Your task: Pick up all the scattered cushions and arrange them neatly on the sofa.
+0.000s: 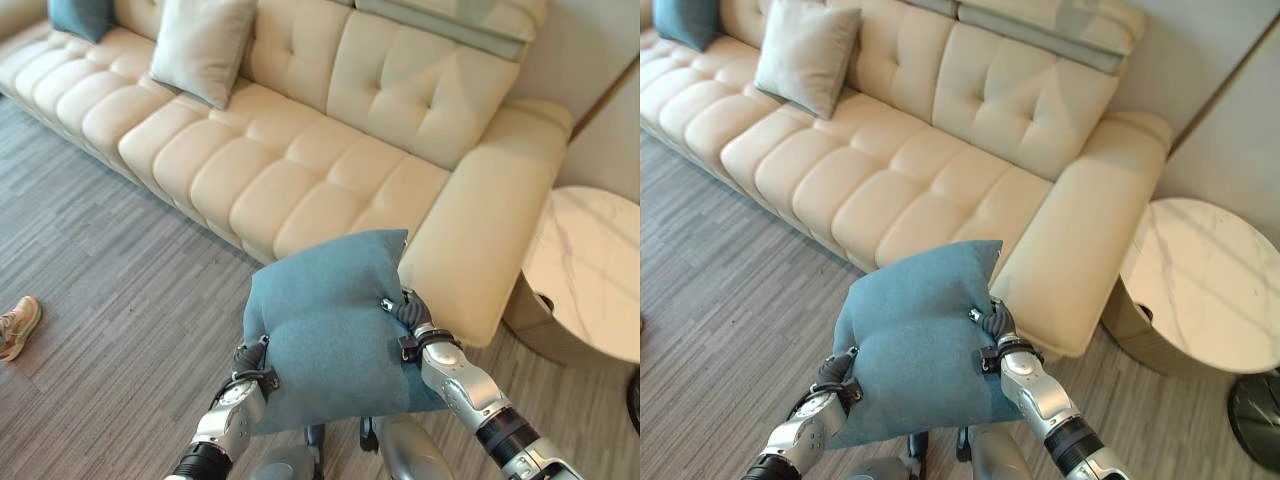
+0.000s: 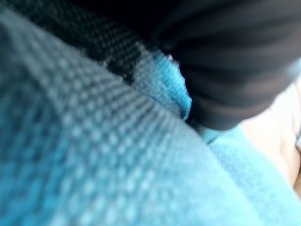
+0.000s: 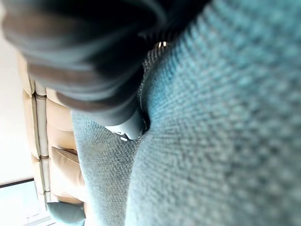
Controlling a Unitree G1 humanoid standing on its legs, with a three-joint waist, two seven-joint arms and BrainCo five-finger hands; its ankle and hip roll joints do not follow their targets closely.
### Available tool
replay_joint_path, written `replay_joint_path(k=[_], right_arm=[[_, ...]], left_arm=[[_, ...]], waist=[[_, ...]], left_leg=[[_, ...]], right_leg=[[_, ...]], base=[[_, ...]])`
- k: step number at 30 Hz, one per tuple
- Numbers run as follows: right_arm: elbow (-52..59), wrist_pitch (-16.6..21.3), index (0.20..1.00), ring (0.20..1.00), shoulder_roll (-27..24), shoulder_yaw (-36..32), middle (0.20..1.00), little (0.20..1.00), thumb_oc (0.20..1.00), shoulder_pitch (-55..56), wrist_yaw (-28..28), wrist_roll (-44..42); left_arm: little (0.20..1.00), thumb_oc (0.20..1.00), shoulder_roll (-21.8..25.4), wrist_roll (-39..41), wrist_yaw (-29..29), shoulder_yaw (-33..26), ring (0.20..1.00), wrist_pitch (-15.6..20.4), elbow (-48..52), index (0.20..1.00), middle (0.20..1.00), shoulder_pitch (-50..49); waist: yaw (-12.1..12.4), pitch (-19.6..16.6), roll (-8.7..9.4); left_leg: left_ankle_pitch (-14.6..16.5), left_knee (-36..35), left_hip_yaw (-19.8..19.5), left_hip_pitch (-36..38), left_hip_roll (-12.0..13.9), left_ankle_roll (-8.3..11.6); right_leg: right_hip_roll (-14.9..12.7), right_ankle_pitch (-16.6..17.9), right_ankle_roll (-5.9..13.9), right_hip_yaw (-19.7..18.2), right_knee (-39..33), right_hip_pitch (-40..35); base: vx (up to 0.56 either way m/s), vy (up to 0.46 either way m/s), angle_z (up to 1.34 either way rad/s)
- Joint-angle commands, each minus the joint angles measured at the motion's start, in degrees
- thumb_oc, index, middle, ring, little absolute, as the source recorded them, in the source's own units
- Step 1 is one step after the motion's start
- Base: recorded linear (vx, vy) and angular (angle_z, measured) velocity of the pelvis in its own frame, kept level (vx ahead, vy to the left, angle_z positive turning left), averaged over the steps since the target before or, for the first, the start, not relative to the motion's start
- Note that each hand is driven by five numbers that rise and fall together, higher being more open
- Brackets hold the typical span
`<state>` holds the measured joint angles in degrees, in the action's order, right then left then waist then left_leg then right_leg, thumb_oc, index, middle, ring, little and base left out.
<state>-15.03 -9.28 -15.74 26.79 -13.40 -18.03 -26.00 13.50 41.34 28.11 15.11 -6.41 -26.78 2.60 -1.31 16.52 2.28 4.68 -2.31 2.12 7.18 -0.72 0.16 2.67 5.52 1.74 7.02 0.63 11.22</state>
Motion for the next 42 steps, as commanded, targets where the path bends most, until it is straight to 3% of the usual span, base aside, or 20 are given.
replay_joint_path(k=[1,3,6,8,9,10,12,15,17,22,28,30,31,32,35,36,38,42], right_arm=[[5.6,4.1,0.200,0.200,4.3,2.2,0.200,0.200,0.200,-1.2,3.3,-2.9],[6.0,4.3,0.200,0.200,3.5,1.9,0.200,0.200,0.200,-1.3,3.2,-3.3],[5.9,4.1,0.200,0.200,3.5,1.5,0.200,0.200,0.200,-1.1,3.2,-3.2],[5.2,3.9,0.200,0.200,4.3,1.7,0.200,0.200,0.200,-0.7,3.1,-2.6],[5.2,3.9,0.200,0.200,4.5,2.0,0.200,0.200,0.200,-0.7,3.1,-2.3],[5.0,3.7,0.200,0.200,4.6,2.2,0.200,0.200,0.200,-0.7,3.2,-1.9],[4.7,3.6,0.200,0.200,4.7,2.4,0.200,0.200,0.200,-0.8,3.0,-1.5],[4.1,3.3,0.200,0.200,4.5,2.7,0.200,0.200,0.200,-1.0,2.9,-0.9],[4.6,2.7,0.200,0.200,4.1,2.1,0.200,0.200,0.200,0.1,3.1,-1.0],[4.5,2.6,0.200,0.200,4.4,1.7,0.200,0.200,0.200,0.9,3.1,-0.8],[3.8,2.6,0.200,0.200,6.5,2.3,0.200,0.200,0.200,-0.3,2.4,-0.2],[2.6,2.9,0.200,0.200,7.9,2.8,0.200,0.200,0.200,-1.2,2.1,-0.2],[2.0,3.0,0.200,0.200,8.5,3.1,0.200,0.200,0.200,-1.7,2.1,-0.5],[1.1,3.2,0.200,0.200,9.4,3.6,0.200,0.200,0.200,-2.7,2.1,-0.9],[-0.5,3.4,0.200,0.200,9.8,4.6,0.200,0.200,0.200,-5.1,2.3,-1.1],[-0.5,3.3,0.200,0.200,9.1,4.7,0.200,0.200,0.200,-5.5,2.1,-0.8],[-0.2,4.2,0.200,0.200,9.2,5.1,0.200,0.200,0.200,-5.2,2.6,-1.2],[0.2,5.3,0.200,0.200,8.5,4.9,0.200,0.200,0.200,-5.0,3.2,-1.9]], left_arm=[[0.200,0.200,-5.0,-1.2,-4.8,3.8,0.200,3.7,6.4,0.200,0.200,4.8],[0.200,0.200,-5.0,-0.9,-4.6,3.9,0.200,4.0,6.8,0.200,0.200,5.1],[0.200,0.200,-5.3,-0.4,-4.3,3.5,0.200,3.7,6.8,0.200,0.200,4.7],[0.200,0.200,-5.5,-0.6,-4.1,2.8,0.200,3.2,6.8,0.200,0.200,3.5],[0.200,0.200,-5.5,-0.7,-4.0,2.6,0.200,3.1,7.0,0.200,0.200,2.9],[0.200,0.200,-5.6,-0.7,-3.7,2.4,0.200,3.2,7.1,0.200,0.200,2.5],[0.200,0.200,-5.8,-0.8,-3.3,2.5,0.200,3.4,7.1,0.200,0.200,2.1],[0.200,0.200,-5.8,-1.1,-2.4,2.5,0.200,3.6,6.8,0.200,0.200,1.9],[0.200,0.200,-6.2,-1.4,-2.4,3.4,0.200,3.1,5.8,0.200,0.200,2.0],[0.200,0.200,-6.2,-2.0,-2.6,4.8,0.200,3.1,4.7,0.200,0.200,3.0],[0.200,0.200,-6.1,-2.3,-1.8,5.7,0.200,3.2,4.2,0.200,0.200,5.2],[0.200,0.200,-6.1,-2.1,-1.0,5.0,0.200,3.8,4.3,0.200,0.200,5.6],[0.200,0.200,-6.0,-2.1,-0.7,4.5,0.200,4.0,4.3,0.200,0.200,5.7],[0.200,0.200,-5.7,-2.0,-0.4,3.6,0.200,4.5,4.3,0.200,0.200,6.0],[0.200,0.200,-4.9,-2.3,-0.2,1.3,0.200,5.0,4.6,0.200,0.200,6.0],[0.200,0.200,-4.3,-3.7,0.0,0.3,0.200,4.6,4.5,0.200,0.200,5.4],[0.200,0.200,-3.5,-6.8,-1.1,-0.1,0.200,4.3,4.7,0.200,0.200,5.2],[0.200,0.200,-2.2,-10.4,-1.8,-2.0,0.200,4.2,5.4,0.200,0.200,4.6]], waist=[[-2.6,-4.2,-0.12],[-1.5,-2.3,0.14],[-1.2,-2.2,0.58],[-0.9,-2.7,1.83],[-0.8,-2.9,1.83],[-0.7,-3.1,1.52],[-0.8,-2.9,0.88],[-0.5,-3.2,-0.19],[-0.7,-4.2,-1.06],[-1.1,-5.9,-0.77],[-1.1,-6.1,-0.54],[-0.2,-5.6,-0.65],[0.2,-5.7,-0.46],[1.4,-5.7,-0.07],[2.2,-5.5,0.15],[1.9,-5.6,0.36],[1.7,-5.8,0.51],[1.7,-4.9,0.50]], left_leg=[[1.1,18.8,3.8,-3.8,-1.6,3.14],[-4.0,34.5,1.1,-11.5,-2.4,5.84],[-1.8,35.1,1.8,-13.6,-1.7,4.13],[1.8,24.3,1.2,-15.4,-1.7,1.19],[0.9,18.8,0.2,-15.0,-1.8,0.99],[-0.9,14.6,-0.9,-14.8,-1.3,1.25],[-7.4,5.7,-3.7,-14.6,0.5,2.13],[-11.7,-1.5,-8.2,-14.4,1.4,4.19],[-11.0,-1.7,-8.8,-12.5,0.6,3.78],[-8.6,-1.2,-6.8,-10.9,-1.2,1.59],[-5.6,-2.7,-2.6,-7.0,-2.3,-1.94],[-4.6,-2.7,-0.2,-6.6,-1.5,-1.76],[-4.3,-2.7,1.2,-6.3,-1.2,-1.30],[-3.6,-2.7,3.5,-6.2,-0.5,-0.61],[-3.2,-2.7,7.9,-5.3,0.2,0.73],[-2.8,-2.7,9.0,-4.4,0.3,0.88],[-3.3,-1.7,10.2,-4.2,0.3,1.00],[0.1,9.2,9.3,-7.0,0.5,1.78]], right_leg=[[-0.3,-6.2,0.07,-0.8,-2.9,-8.0],[-0.2,-7.6,-1.64,-0.2,-3.2,-10.9],[-0.4,-8.3,-1.97,-0.6,-3.1,-11.8],[-1.6,-9.8,-1.49,-2.7,-2.5,-13.6],[-1.6,-10.2,-1.39,-3.2,-1.9,-13.8],[-1.4,-10.8,-1.64,-3.5,-1.2,-14.1],[-1.1,-12.0,-2.16,-4.2,0.0,-14.8],[-0.9,-13.7,-1.88,-6.7,0.2,-18.0],[-2.1,-14.6,-1.20,-8.2,-0.9,-20.4],[-4.3,-15.3,0.68,-9.3,1.1,-19.8],[-5.6,-14.6,3.34,-11.1,15.3,-12.3],[-6.5,-14.5,3.54,-6.7,17.7,-9.7],[-6.6,-14.1,3.74,-3.6,15.4,-9.6],[-6.8,-12.5,3.66,2.0,10.4,-9.4],[-6.3,-9.9,3.30,11.7,3.5,-8.3],[-5.6,-9.5,2.71,12.1,1.2,-9.3],[-4.5,-9.4,1.84,8.6,-1.2,-10.9],[-4.4,-10.2,0.35,8.3,-3.8,-14.4]], base=[[0.38,-0.198,0.47],[0.23,-0.206,0.66],[0.18,-0.117,-0.37],[0.35,-0.056,-0.79],[0.32,0.015,-0.58],[0.23,0.032,-0.53],[0.24,0.051,-0.63],[0.40,0.163,-0.48],[0.52,0.376,-1.10],[0.26,0.276,-0.36],[0.10,0.214,-0.29],[-0.02,0.085,-0.51],[-0.03,0.004,-0.84],[-0.04,-0.045,-0.80],[-0.02,-0.057,-1.03],[0.08,-0.068,-0.56],[0.06,-0.102,-0.36],[0.06,-0.123,-0.23]])
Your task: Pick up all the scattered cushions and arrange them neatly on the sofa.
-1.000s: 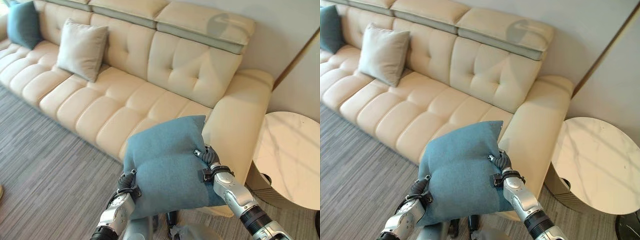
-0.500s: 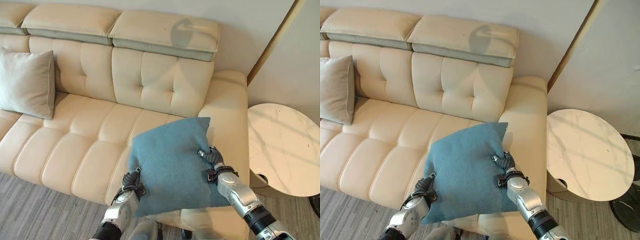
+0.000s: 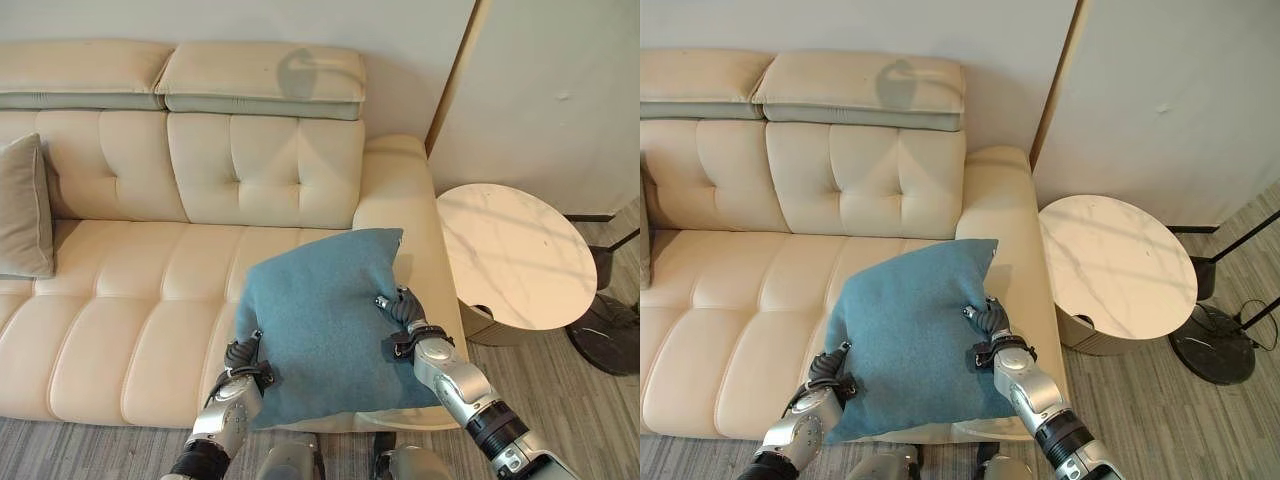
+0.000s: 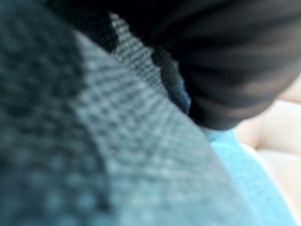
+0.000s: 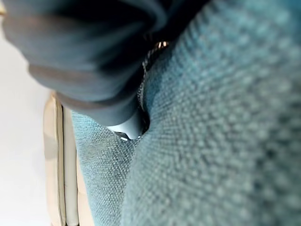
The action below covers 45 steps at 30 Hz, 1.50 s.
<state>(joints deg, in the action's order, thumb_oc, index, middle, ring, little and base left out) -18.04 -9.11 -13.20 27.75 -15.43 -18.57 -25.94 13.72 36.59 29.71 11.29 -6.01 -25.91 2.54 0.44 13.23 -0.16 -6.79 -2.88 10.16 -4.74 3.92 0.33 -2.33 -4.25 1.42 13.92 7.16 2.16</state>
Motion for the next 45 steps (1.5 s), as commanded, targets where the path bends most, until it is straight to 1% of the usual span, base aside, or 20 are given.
replay_joint_path(k=[1,3,6,10,13,15,24,30,31,32,33,34,35,36,37,39,42,43,44,45], right_arm=[[3.2,5.3,0.200,0.200,5.8,4.0,0.200,0.200,0.200,-3.1,3.6,-2.0],[2.9,5.1,0.200,0.200,5.6,4.0,0.200,0.200,0.200,-3.0,3.9,-1.6],[3.3,4.6,0.200,0.200,5.3,4.2,0.200,0.200,0.200,-2.4,4.1,-1.5],[3.9,4.4,0.200,0.200,4.4,4.3,0.200,0.200,0.200,-2.0,3.3,-1.2],[4.9,4.0,0.200,0.200,3.5,3.6,0.200,0.200,0.200,-1.0,3.1,-0.4],[4.8,3.9,0.200,0.200,3.5,3.6,0.200,0.200,0.200,-1.1,2.7,-0.4],[3.4,3.5,0.200,0.200,6.5,5.6,0.200,0.200,0.200,-1.5,1.0,-0.3],[-0.8,5.5,0.200,0.200,8.7,4.3,0.200,0.200,0.200,-8.5,-1.8,1.1],[-1.2,6.1,0.200,0.200,8.3,1.9,0.200,0.200,0.200,-11.3,-2.7,1.3],[-1.8,6.3,0.200,0.200,8.1,0.9,0.200,0.200,0.200,-13.7,-3.0,1.5],[-1.8,6.4,0.200,0.200,8.1,0.8,0.200,0.200,0.200,-13.9,-3.0,1.5],[-4.7,7.4,0.200,0.200,8.7,0.1,0.200,0.200,0.200,-19.4,-4.0,1.0],[-4.9,7.4,0.200,0.200,8.7,0.0,0.200,0.200,0.200,-19.6,-3.9,1.0],[-7.1,8.6,0.200,0.200,8.2,-1.3,0.200,0.200,0.200,-27.2,-5.3,0.0],[-7.5,11.1,0.200,0.200,5.9,-2.8,0.200,0.200,0.200,-39.8,-8.9,0.5],[-7.4,13.9,0.200,0.200,4.4,-3.4,0.200,0.200,0.200,-51.3,-13.7,3.6],[-10.0,15.0,0.200,0.200,4.0,-2.8,0.200,0.200,0.200,-58.7,-17.6,9.3],[-14.1,14.7,0.200,0.200,1.8,-0.7,0.200,0.200,0.200,-66.6,-22.7,18.7],[-15.6,14.7,0.200,0.200,0.7,0.0,0.200,0.200,0.200,-68.8,-23.9,21.2],[-19.0,14.2,0.200,0.200,-1.2,1.6,0.200,0.200,0.200,-73.0,-25.3,23.3]], left_arm=[[0.200,0.200,-2.5,-5.2,-3.1,1.6,0.200,4.0,4.5,0.200,0.200,4.7],[0.200,0.200,-3.0,-4.7,-2.8,0.9,0.200,4.0,4.2,0.200,0.200,4.6],[0.200,0.200,-3.6,-5.0,-2.7,1.0,0.200,3.5,3.9,0.200,0.200,4.5],[0.200,0.200,-4.2,-5.4,-1.7,2.1,0.200,3.7,3.9,0.200,0.200,4.5],[0.200,0.200,-5.5,-4.8,-1.1,3.1,0.200,3.5,3.1,0.200,0.200,4.2],[0.200,0.200,-6.0,-4.8,-1.3,4.3,0.200,3.5,2.3,0.200,0.200,4.1],[0.200,0.200,-4.8,-5.9,-0.1,5.7,0.200,2.7,1.5,0.200,0.200,3.2],[0.200,0.200,-0.1,-16.2,2.9,5.4,0.200,2.3,2.0,0.200,0.200,10.5],[0.200,0.200,4.7,-17.2,2.1,1.0,0.200,3.3,4.3,0.200,0.200,11.6],[0.200,0.200,7.5,-18.8,3.5,0.0,0.200,3.6,5.2,0.200,0.200,14.6],[0.200,0.200,7.6,-18.8,3.5,0.0,0.200,3.6,5.2,0.200,0.200,14.7],[0.200,0.200,10.6,-19.4,4.8,-0.5,0.200,5.1,4.3,0.200,0.200,20.5],[0.200,0.200,10.7,-19.4,4.8,-0.4,0.200,5.1,4.2,0.200,0.200,20.7],[0.200,0.200,14.9,-18.7,6.7,-1.2,0.200,7.0,2.0,0.200,0.200,28.6],[0.200,0.200,19.1,-21.9,11.3,1.4,0.200,8.8,1.9,0.200,0.200,41.6],[0.200,0.200,20.5,-28.0,18.1,2.5,0.200,8.5,2.8,0.200,0.200,51.5],[0.200,0.200,20.9,-31.4,21.7,4.3,0.200,7.6,-0.3,0.200,0.200,59.0],[0.200,0.200,21.8,-34.3,23.3,9.2,0.200,6.4,-7.1,0.200,0.200,69.5],[0.200,0.200,22.1,-35.0,23.5,11.1,0.200,5.9,-9.6,0.200,0.200,73.1],[0.200,0.200,23.5,-38.2,23.0,15.9,0.200,4.7,-13.8,0.200,0.200,79.6]], waist=[[0.2,-1.4,2.86],[0.1,-1.3,2.56],[-0.4,-2.1,2.32],[-0.7,-1.5,1.94],[-1.7,-1.5,0.61],[-1.9,-1.4,0.18],[0.0,-0.5,1.20],[1.2,1.5,2.07],[2.1,2.2,2.00],[2.6,2.9,1.94],[2.7,3.0,1.98],[3.7,4.0,2.15],[3.7,4.0,2.21],[4.9,5.4,2.26],[6.0,7.9,2.62],[6.7,10.4,2.62],[7.3,10.7,2.41],[7.3,10.9,2.34],[7.3,10.9,2.28],[7.3,10.3,2.39]], left_leg=[[12.2,11.8,-0.1,4.0,-4.6,1.84],[12.4,12.0,-2.0,3.4,-4.9,2.20],[9.5,6.7,-2.2,3.7,-3.2,2.46],[4.4,1.1,-6.6,3.1,-0.4,3.54],[3.8,-2.1,-5.1,4.7,0.6,3.90],[4.5,-2.1,-5.4,4.7,-0.1,3.67],[6.6,-2.1,-3.8,3.6,-2.2,2.03],[6.4,-2.1,-3.1,1.3,-2.7,1.54],[6.2,-2.1,-3.2,0.3,-2.7,1.52],[5.9,-2.1,-3.4,-0.8,-2.8,1.57],[5.9,-2.1,-3.4,-0.8,-2.8,1.57],[5.3,-2.1,-3.7,-2.5,-2.9,1.66],[5.3,-2.1,-3.7,-2.6,-2.9,1.66],[4.3,-2.1,-4.3,-4.7,-3.1,1.88],[3.3,0.6,-5.4,-10.2,-3.5,2.12],[4.5,7.4,-6.6,-18.7,-4.1,2.07],[5.1,10.8,-7.5,-24.2,-4.6,1.97],[5.6,13.0,-8.5,-29.1,-5.0,2.09],[5.3,13.6,-8.7,-30.8,-5.2,2.08],[5.4,14.7,-9.0,-33.5,-5.2,2.12]], right_leg=[[0.6,-0.5,0.45,1.0,-10.6,-5.7],[0.6,-0.6,0.32,0.4,-11.4,-6.3],[0.3,0.1,0.83,-0.4,-12.2,-6.3],[-0.3,-0.2,0.86,-1.5,-11.2,-5.9],[-0.6,-0.9,1.14,-1.4,-10.3,-5.9],[-1.0,-0.4,1.33,-1.3,-10.1,-5.6],[-3.3,2.1,3.39,-2.3,-11.1,-3.7],[-4.0,3.9,4.39,-2.7,-12.0,-1.3],[-4.2,4.2,4.59,-2.6,-11.9,-0.3],[-4.2,4.4,4.70,-2.4,-11.8,0.6],[-4.2,4.3,4.70,-2.4,-11.7,0.7],[-4.3,4.6,4.67,-2.2,-11.0,2.5],[-4.3,4.5,4.66,-2.2,-10.9,2.6],[-4.5,4.6,4.60,-2.0,-9.8,4.9],[-5.4,4.6,4.57,-1.4,-6.5,9.8],[-6.6,3.1,4.28,-1.0,-0.7,16.7],[-7.3,1.9,4.03,-1.1,3.2,22.0],[-8.0,0.8,4.27,-0.8,6.2,26.5],[-8.2,0.8,4.40,-0.6,7.0,28.0],[-8.4,0.3,4.57,-0.3,8.3,30.3]], base=[[0.03,-0.061,-0.10],[0.02,-0.013,-0.07],[0.04,0.032,-0.10],[0.02,0.085,0.01],[0.03,0.195,-0.04],[0.02,0.234,0.07],[0.02,0.168,0.02],[-0.03,0.115,0.00],[-0.06,0.091,-0.06],[-0.07,0.091,-0.07],[-0.09,0.070,0.00],[-0.05,0.038,0.10],[-0.10,0.073,0.16],[-0.10,0.091,0.19],[-0.12,0.120,0.16],[-0.06,0.107,0.50],[0.03,0.076,0.54],[0.07,0.055,0.68],[0.12,0.069,0.71],[0.11,0.047,0.70]])
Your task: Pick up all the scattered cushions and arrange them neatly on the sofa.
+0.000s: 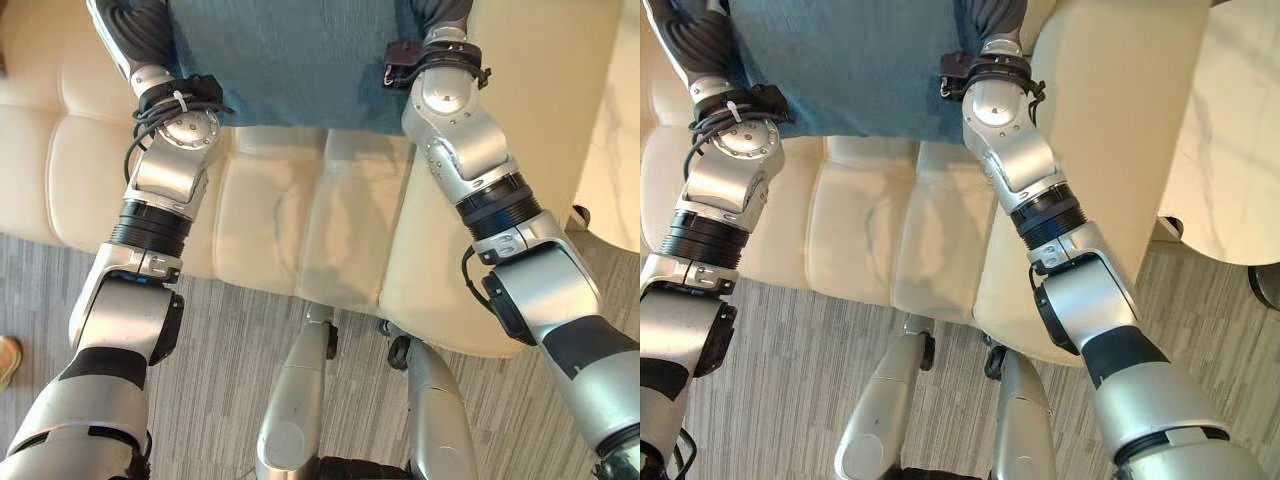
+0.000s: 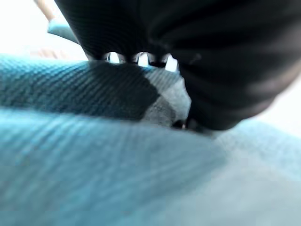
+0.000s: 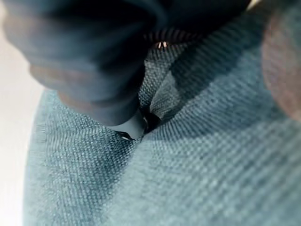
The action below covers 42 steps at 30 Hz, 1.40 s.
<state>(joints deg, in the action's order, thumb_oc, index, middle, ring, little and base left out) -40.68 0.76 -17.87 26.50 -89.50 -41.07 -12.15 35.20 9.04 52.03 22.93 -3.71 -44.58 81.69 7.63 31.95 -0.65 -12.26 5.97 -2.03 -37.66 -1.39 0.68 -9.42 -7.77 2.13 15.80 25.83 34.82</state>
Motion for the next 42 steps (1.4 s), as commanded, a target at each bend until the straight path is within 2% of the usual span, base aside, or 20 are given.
replay_joint_path(k=[1,2,3,7,10,14,15,16,17,18,21,22,23,24,26,27,31,35,41,42], right_arm=[[1.4,4.8,0.200,0.200,3.0,3.8,0.200,0.200,0.200,-1.4,-3.7,9.9],[-5.9,3.2,1.000,1.000,0.9,8.6,1.000,1.000,1.000,-5.8,-1.5,10.0],[-8.8,2.5,1.000,1.000,0.9,10.3,1.000,1.000,1.000,-6.9,-0.3,9.8],[-18.7,0.2,1.000,1.000,-1.3,20.4,1.000,1.000,1.000,-9.5,4.5,14.7],[-21.3,0.0,1.000,1.000,-3.8,22.5,1.000,1.000,1.000,-9.4,5.8,14.7],[-22.2,-0.4,1.000,1.000,-5.1,23.7,1.000,1.000,1.000,-8.6,6.7,15.5],[-21.2,-1.0,1.000,1.000,-6.1,22.6,1.000,1.000,1.000,-7.0,6.3,15.5],[-17.1,-1.8,1.000,1.000,-7.1,15.8,1.000,1.000,1.000,-1.4,6.2,11.0],[-7.8,-3.6,1.000,1.000,-5.9,7.1,1.000,1.000,1.000,8.1,7.2,7.1],[-2.5,-3.9,1.000,1.000,-4.6,3.1,1.000,1.000,1.000,13.9,7.7,7.0],[5.7,-2.7,1.000,1.000,-3.4,-2.4,1.000,1.000,1.000,27.3,12.0,5.2],[6.4,-2.4,1.000,1.000,-2.9,-3.3,1.000,1.000,1.000,30.2,13.0,4.3],[9.6,-1.2,1.000,1.000,-1.9,-6.3,1.000,1.000,1.000,39.7,15.5,1.5],[11.1,-1.0,1.000,1.000,-0.8,-7.1,1.000,1.000,1.000,44.3,16.6,0.9],[13.7,-1.0,1.000,1.000,1.0,-9.1,1.000,1.000,1.000,54.2,19.4,1.3],[16.5,-0.9,1.000,1.000,2.5,-10.9,1.000,1.000,1.000,62.6,22.3,1.7],[16.9,-1.8,1.000,1.000,1.7,-15.7,1.000,1.000,1.000,77.0,27.0,6.3],[14.5,-2.0,1.000,1.000,1.9,-16.9,1.000,1.000,1.000,81.9,28.8,6.6],[12.9,-1.7,1.000,1.000,2.6,-19.5,1.000,1.000,1.000,89.9,30.9,5.6],[12.3,-1.9,1.000,1.000,2.5,-19.7,1.000,1.000,1.000,90.7,31.3,5.4]], left_arm=[[0.200,0.200,2.0,-11.4,0.5,7.0,0.200,1.7,1.5,0.200,0.200,4.3],[0.749,0.749,0.4,-13.5,-2.5,13.3,0.749,-0.5,-6.0,0.749,0.749,10.8],[1.000,1.000,0.0,-14.2,-3.1,15.3,1.000,-0.6,-8.5,1.000,1.000,13.2],[1.000,1.000,-0.5,-20.0,-10.0,28.2,1.000,-3.1,-22.3,1.000,1.000,21.5],[1.000,1.000,0.6,-22.7,-13.8,32.5,1.000,-3.7,-25.1,1.000,1.000,21.7],[1.000,1.000,1.6,-23.2,-15.5,33.6,1.000,-4.3,-27.0,1.000,1.000,21.0],[1.000,1.000,1.5,-18.0,-15.9,29.7,1.000,-3.2,-26.4,1.000,1.000,19.4],[1.000,1.000,1.2,-3.6,-15.1,17.7,1.000,1.0,-20.8,1.000,1.000,13.2],[1.000,1.000,1.5,15.3,-18.0,4.0,1.000,7.6,-12.4,1.000,1.000,1.8],[1.000,1.000,1.4,21.7,-19.8,-1.2,1.000,10.9,-7.0,1.000,1.000,-5.1],[1.000,1.000,0.5,29.1,-24.5,-9.3,1.000,14.4,5.0,1.000,1.000,-23.4],[1.000,1.000,0.3,28.2,-24.6,-10.5,1.000,13.9,5.9,1.000,1.000,-26.9],[1.000,1.000,-0.5,26.6,-26.6,-13.9,1.000,13.5,11.6,1.000,1.000,-37.7],[1.000,1.000,-1.9,26.5,-26.8,-15.7,1.000,13.7,14.4,1.000,1.000,-42.7],[1.000,1.000,-5.3,22.6,-28.7,-18.7,1.000,12.6,20.1,1.000,1.000,-54.5],[1.000,1.000,-9.0,19.4,-31.6,-20.1,1.000,11.1,24.1,1.000,1.000,-64.8],[1.000,1.000,-14.1,16.6,-36.5,-24.4,1.000,8.3,21.6,1.000,1.000,-79.1],[1.000,1.000,-16.4,14.8,-38.7,-22.9,1.000,6.5,17.3,1.000,1.000,-82.3],[1.000,1.000,-18.7,9.0,-41.4,-20.3,1.000,3.4,8.4,1.000,1.000,-85.9],[1.000,1.000,-19.1,7.1,-41.7,-19.9,1.000,2.9,6.3,1.000,1.000,-86.1]], waist=[[0.2,-8.3,3.19],[0.3,-8.7,3.87],[0.3,-8.8,4.08],[0.5,-8.0,4.95],[-0.1,-7.4,4.87],[-0.9,-6.8,4.44],[-1.2,-6.2,3.81],[-1.0,-5.5,3.22],[-1.8,-5.6,3.38],[-2.5,-6.1,3.48],[-3.4,-7.9,3.24],[-3.5,-8.3,3.24],[-3.5,-9.4,3.17],[-3.8,-10.4,3.21],[-4.1,-12.2,3.36],[-4.6,-13.7,3.69],[-6.2,-17.8,3.00],[-7.4,-18.4,1.44],[-9.2,-21.3,1.64],[-9.2,-21.3,1.67]], left_leg=[[11.0,6.6,3.1,-2.3,0.0,1.91],[11.2,7.5,2.8,-4.8,-0.4,2.15],[11.1,7.6,2.6,-5.9,-0.5,2.14],[11.2,8.3,2.3,-7.6,-0.8,1.75],[11.4,8.4,2.4,-6.7,-0.9,1.43],[11.4,8.4,2.6,-6.3,-0.9,1.05],[11.2,8.3,2.5,-6.1,-0.9,0.92],[11.2,7.7,2.4,-4.4,-1.0,0.89],[11.3,6.1,2.4,-1.1,-0.8,0.80],[11.4,4.6,2.5,1.5,-0.8,0.72],[11.1,1.2,3.0,7.9,-0.8,0.30],[11.0,0.2,3.2,9.7,-0.7,0.18],[11.0,-2.2,3.9,14.1,-0.7,-0.15],[10.5,-3.9,4.3,15.8,-0.7,-0.25],[10.4,-6.1,5.3,19.5,-0.6,-0.65],[10.5,-8.4,6.4,23.3,-0.5,-1.07],[11.3,-11.0,10.7,28.4,-0.1,-1.31],[11.3,-11.0,10.8,31.4,1.0,-1.69],[11.3,-11.0,10.4,34.0,0.7,-1.76],[10.7,-11.0,11.2,33.8,1.3,-1.20]], right_leg=[[-1.6,3.5,3.95,-1.8,-9.5,-0.8],[-2.0,3.1,4.25,-1.5,-8.3,1.3],[-2.1,3.1,4.26,-1.2,-8.1,2.0],[-2.3,3.5,4.67,-0.4,-8.9,2.6],[-2.2,3.7,4.53,-0.6,-9.3,1.7],[-1.9,3.9,4.24,-1.4,-9.2,1.9],[-1.6,4.2,4.24,-1.7,-9.5,1.6],[-1.3,4.5,4.44,-1.6,-10.9,-0.3],[-0.4,5.1,4.48,-1.8,-13.6,-3.9],[0.0,5.7,4.51,-2.1,-15.2,-6.3],[0.3,7.8,5.05,-1.8,-19.4,-12.4],[0.3,8.3,5.16,-1.9,-20.4,-14.2],[0.4,9.1,5.31,-2.3,-22.4,-17.7],[0.3,9.8,5.47,-2.3,-23.6,-18.9],[0.4,10.8,5.85,-2.5,-25.8,-21.7],[0.7,12.0,6.18,-3.1,-27.7,-24.3],[1.3,15.8,7.66,-4.3,-30.8,-27.6],[2.9,8.2,5.82,-7.4,-20.3,-30.2],[4.7,6.9,6.19,-12.6,-11.2,-34.7],[4.8,5.0,5.30,-12.5,-13.9,-36.3]], base=[[0.19,0.032,0.52],[0.15,0.010,0.22],[0.16,0.023,0.23],[0.09,0.007,-0.01],[0.02,0.014,-0.05],[-0.02,0.009,-0.17],[-0.05,0.021,-0.14],[-0.07,0.037,0.10],[-0.05,0.063,0.20],[-0.04,0.083,-0.05],[0.01,0.109,-0.34],[0.06,0.142,-0.22],[0.06,0.118,-0.30],[0.08,0.149,-0.37],[0.07,0.135,-0.30],[0.05,0.140,-0.46],[-0.04,0.167,-0.56],[-0.05,-0.008,-0.39],[-0.08,-0.153,0.22],[-0.31,-0.392,-0.06]])
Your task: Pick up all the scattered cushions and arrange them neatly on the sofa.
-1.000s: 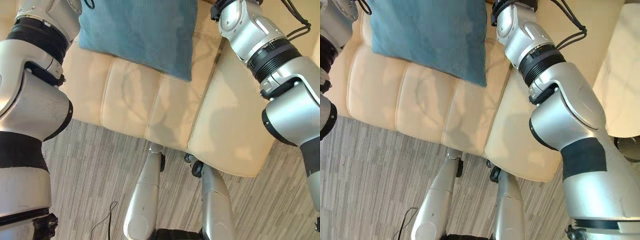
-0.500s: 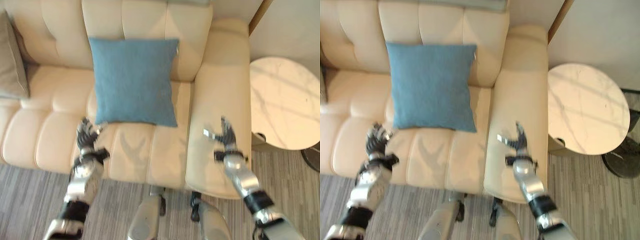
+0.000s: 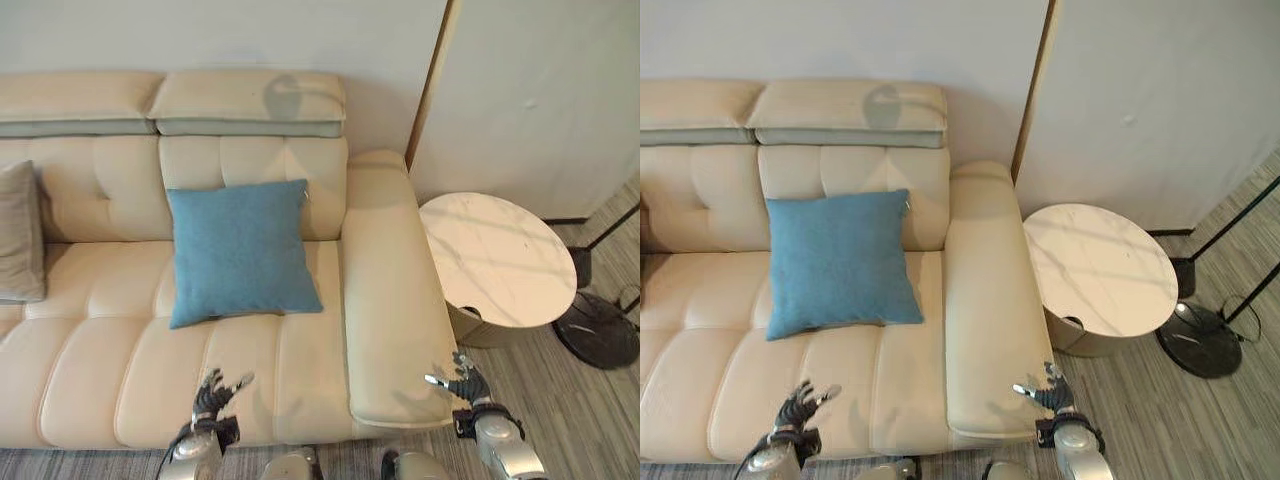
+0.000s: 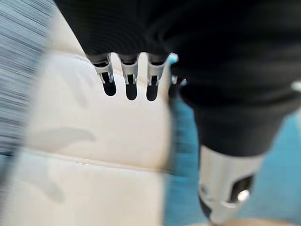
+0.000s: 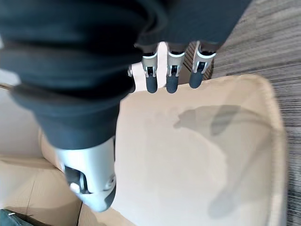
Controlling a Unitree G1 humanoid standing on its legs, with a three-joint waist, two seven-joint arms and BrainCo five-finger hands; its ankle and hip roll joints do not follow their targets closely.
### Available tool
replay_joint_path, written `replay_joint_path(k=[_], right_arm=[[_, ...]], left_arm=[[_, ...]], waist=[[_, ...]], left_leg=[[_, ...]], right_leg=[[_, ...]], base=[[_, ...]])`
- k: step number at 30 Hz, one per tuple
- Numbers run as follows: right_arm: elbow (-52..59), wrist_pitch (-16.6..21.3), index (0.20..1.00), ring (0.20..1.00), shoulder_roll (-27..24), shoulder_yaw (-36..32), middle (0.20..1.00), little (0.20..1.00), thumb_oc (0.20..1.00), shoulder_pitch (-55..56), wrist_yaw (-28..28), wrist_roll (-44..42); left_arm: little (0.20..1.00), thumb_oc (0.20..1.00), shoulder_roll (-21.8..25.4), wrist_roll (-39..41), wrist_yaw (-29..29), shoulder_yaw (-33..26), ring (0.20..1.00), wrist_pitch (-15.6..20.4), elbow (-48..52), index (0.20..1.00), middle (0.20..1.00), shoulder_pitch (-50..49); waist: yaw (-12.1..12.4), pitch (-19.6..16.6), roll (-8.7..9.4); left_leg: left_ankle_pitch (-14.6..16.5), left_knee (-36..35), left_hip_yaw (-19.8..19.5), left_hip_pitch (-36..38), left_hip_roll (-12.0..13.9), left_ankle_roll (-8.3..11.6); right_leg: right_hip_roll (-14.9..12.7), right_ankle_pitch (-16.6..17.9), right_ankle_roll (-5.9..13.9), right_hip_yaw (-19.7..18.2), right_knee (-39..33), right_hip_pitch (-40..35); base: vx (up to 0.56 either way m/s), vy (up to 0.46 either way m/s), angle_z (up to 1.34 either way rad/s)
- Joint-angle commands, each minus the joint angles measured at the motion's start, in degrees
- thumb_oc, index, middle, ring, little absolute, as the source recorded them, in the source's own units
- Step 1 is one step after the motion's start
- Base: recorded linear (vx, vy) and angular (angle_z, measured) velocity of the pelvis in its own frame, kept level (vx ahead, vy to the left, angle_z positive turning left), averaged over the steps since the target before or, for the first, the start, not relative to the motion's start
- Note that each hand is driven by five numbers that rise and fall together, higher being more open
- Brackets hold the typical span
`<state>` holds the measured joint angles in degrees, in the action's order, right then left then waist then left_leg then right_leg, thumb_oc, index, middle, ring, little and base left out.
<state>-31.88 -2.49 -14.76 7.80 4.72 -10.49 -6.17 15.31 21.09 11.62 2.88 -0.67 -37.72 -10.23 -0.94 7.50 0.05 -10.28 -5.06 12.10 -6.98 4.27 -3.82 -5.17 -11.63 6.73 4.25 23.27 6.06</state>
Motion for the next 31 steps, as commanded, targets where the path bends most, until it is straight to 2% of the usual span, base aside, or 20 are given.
replay_joint_path(k=[1,3,4,7,10,12,13,14,17,19,22,23,31], right_arm=[[2.7,1.4,1.000,1.000,-0.6,-0.8,1.000,1.000,1.000,-3.4,0.7,-0.5],[3.0,1.2,1.000,1.000,-1.0,-0.6,1.000,1.000,1.000,-2.6,1.0,-0.1],[3.2,1.3,1.000,1.000,-1.6,-0.6,1.000,1.000,1.000,-1.9,1.1,-0.3],[3.0,1.9,1.000,1.000,-2.2,0.4,1.000,1.000,1.000,-2.1,1.2,-0.8],[2.9,2.0,1.000,1.000,-2.8,1.0,1.000,1.000,1.000,-2.2,1.0,-1.1],[2.7,1.9,1.000,1.000,-3.2,1.1,1.000,1.000,1.000,-2.6,1.1,-1.1],[2.0,1.6,1.000,1.000,-3.1,2.2,1.000,1.000,1.000,-2.8,1.4,-0.6],[2.1,1.4,1.000,1.000,-3.2,2.4,1.000,1.000,1.000,-2.9,1.6,-0.4],[2.0,1.3,1.000,1.000,-3.2,3.0,1.000,1.000,1.000,-2.8,2.6,0.0],[1.5,1.3,1.000,1.000,-2.9,3.3,1.000,1.000,1.000,-2.8,2.7,0.0],[-0.5,1.3,1.000,1.000,-1.6,3.5,1.000,1.000,1.000,-2.5,2.1,-0.3],[-0.9,1.4,1.000,1.000,-1.4,3.3,1.000,1.000,1.000,-2.5,1.9,-0.5],[-2.7,1.2,1.000,1.000,-0.3,4.0,1.000,1.000,1.000,-1.5,2.0,-0.2]], left_arm=[[1.000,1.000,0.5,-5.5,-1.2,0.6,1.000,-0.3,-1.9,1.000,1.000,5.9],[1.000,1.000,0.2,-6.2,-1.6,0.9,1.000,-0.5,-1.8,1.000,1.000,5.2],[1.000,1.000,0.1,-6.2,-1.9,1.1,1.000,-0.6,-1.9,1.000,1.000,5.0],[1.000,1.000,-0.1,-6.8,-2.0,1.7,1.000,-0.7,-1.6,1.000,1.000,5.0],[1.000,1.000,-0.5,-7.1,-2.1,2.2,1.000,-0.8,-2.2,1.000,1.000,5.6],[1.000,1.000,-0.4,-7.8,-2.1,2.3,1.000,-0.8,-2.3,1.000,1.000,6.5],[1.000,1.000,-0.4,-7.8,-1.8,2.2,1.000,-0.4,-2.2,1.000,1.000,5.7],[1.000,1.000,-0.5,-7.8,-1.9,2.0,1.000,-0.5,-2.4,1.000,1.000,5.5],[1.000,1.000,-0.8,-7.7,-2.2,1.4,1.000,-0.7,-2.8,1.000,1.000,4.7],[1.000,1.000,-0.9,-7.3,-2.5,1.3,1.000,-0.9,-3.6,1.000,1.000,4.4],[1.000,1.000,-1.8,-8.2,-2.1,2.6,1.000,-1.2,-6.5,1.000,1.000,4.9],[1.000,1.000,-1.9,-8.4,-2.0,2.7,1.000,-1.3,-7.2,1.000,1.000,5.2],[1.000,1.000,-2.2,-10.4,-1.6,3.4,1.000,-1.6,-10.6,1.000,1.000,5.0]], waist=[[-0.7,3.1,0.99],[-0.7,2.8,0.94],[-0.8,3.1,1.01],[-1.4,4.9,0.63],[-2.3,6.2,0.43],[-2.5,6.6,0.60],[-1.9,6.5,0.90],[-1.9,6.2,0.94],[-1.5,5.6,1.63],[-1.4,4.8,1.81],[-2.6,3.2,0.40],[-2.8,2.9,0.13],[-2.8,1.2,0.08]], left_leg=[[7.8,0.1,-2.5,2.8,-3.6,3.90],[6.8,0.1,-2.0,2.6,-2.6,4.58],[4.8,0.1,-2.0,2.0,-1.6,5.72],[0.5,0.1,-3.4,0.4,0.1,8.39],[0.1,0.1,-4.1,-1.6,0.1,9.14],[1.1,0.1,-3.7,-1.2,-1.0,8.22],[2.6,3.1,-6.7,0.4,-3.6,6.67],[3.6,4.4,-7.3,0.4,-4.3,6.35],[11.3,13.0,-7.3,1.4,-6.4,4.52],[14.1,14.2,-7.7,2.7,-7.0,3.83],[10.5,1.9,-7.3,7.7,-5.8,4.28],[10.1,0.1,-7.3,8.3,-5.7,4.51],[11.6,0.1,-6.3,10.9,-5.9,4.50]], right_leg=[[1.0,6.6,0.02,-0.4,-13.4,-8.5],[1.9,4.0,-1.21,0.2,-16.1,-9.8],[3.5,2.6,-2.66,0.0,-18.5,-10.8],[6.0,2.4,-4.88,-0.1,-20.2,-11.3],[6.6,2.8,-5.65,1.9,-19.7,-10.4],[6.3,3.6,-5.61,2.4,-19.5,-9.7],[5.9,4.8,-5.26,1.6,-20.1,-9.7],[5.8,5.5,-5.20,1.4,-20.5,-9.3],[5.0,6.9,-4.86,0.3,-22.6,-8.9],[5.1,7.3,-4.63,-0.2,-23.7,-8.6],[5.9,8.3,-4.05,1.1,-25.3,-7.5],[6.0,8.3,-4.01,1.3,-25.6,-7.5],[5.3,8.9,-3.18,1.3,-27.6,-10.7]], base=[[-0.27,-0.324,-0.26],[-0.26,-0.338,-0.54],[-0.37,-0.453,-0.45],[-0.40,-0.389,-0.12],[-0.37,-0.254,0.21],[-0.32,-0.175,0.36],[-0.27,-0.141,0.24],[-0.23,-0.107,0.04],[-0.12,-0.023,-0.21],[-0.05,0.028,-0.17],[-0.02,0.103,-0.25],[-0.02,0.114,-0.02],[0.04,0.075,0.05]])
